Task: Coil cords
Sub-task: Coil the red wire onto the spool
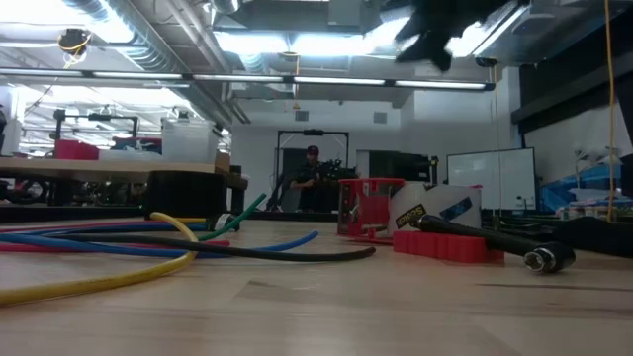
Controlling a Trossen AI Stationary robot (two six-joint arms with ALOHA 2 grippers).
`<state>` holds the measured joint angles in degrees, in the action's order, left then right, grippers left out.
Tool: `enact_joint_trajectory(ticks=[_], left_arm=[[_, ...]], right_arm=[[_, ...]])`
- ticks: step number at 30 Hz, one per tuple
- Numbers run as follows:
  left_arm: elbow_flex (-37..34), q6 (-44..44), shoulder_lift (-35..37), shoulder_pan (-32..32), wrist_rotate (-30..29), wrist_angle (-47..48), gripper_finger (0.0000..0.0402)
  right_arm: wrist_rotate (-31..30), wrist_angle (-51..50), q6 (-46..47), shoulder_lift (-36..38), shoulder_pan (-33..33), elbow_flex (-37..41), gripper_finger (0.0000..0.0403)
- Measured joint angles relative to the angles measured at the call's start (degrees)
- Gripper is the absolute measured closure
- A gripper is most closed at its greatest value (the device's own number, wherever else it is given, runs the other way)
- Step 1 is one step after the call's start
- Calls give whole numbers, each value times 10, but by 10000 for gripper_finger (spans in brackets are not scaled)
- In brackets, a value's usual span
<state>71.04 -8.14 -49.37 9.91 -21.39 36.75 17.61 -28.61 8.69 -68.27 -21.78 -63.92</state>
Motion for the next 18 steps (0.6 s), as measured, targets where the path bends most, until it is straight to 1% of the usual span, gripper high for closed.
enact_joint_trajectory(ticks=[4, 8, 10, 12, 14, 18], left_arm=[[-47, -37, 58, 0, 1, 17, 401], [-126, -77, 124, -1, 1, 10, 402], [-174, -94, 155, -1, 2, -9, 401], [-227, -98, 185, -1, 3, -57, 401], [-287, -98, 207, -1, 19, -126, 401], [-409, -97, 222, -1, 88, -321, 401]], right_arm=[[-16, 4, -12, 94, 0, 5, 189], [-23, 23, -16, 185, 0, 45, 189], [-24, 32, -16, 228, 0, 72, 189], [-24, 55, -12, 264, 0, 105, 189], [-19, 84, 0, 296, 0, 143, 189], [1, 177, 29, 339, 0, 233, 189]])
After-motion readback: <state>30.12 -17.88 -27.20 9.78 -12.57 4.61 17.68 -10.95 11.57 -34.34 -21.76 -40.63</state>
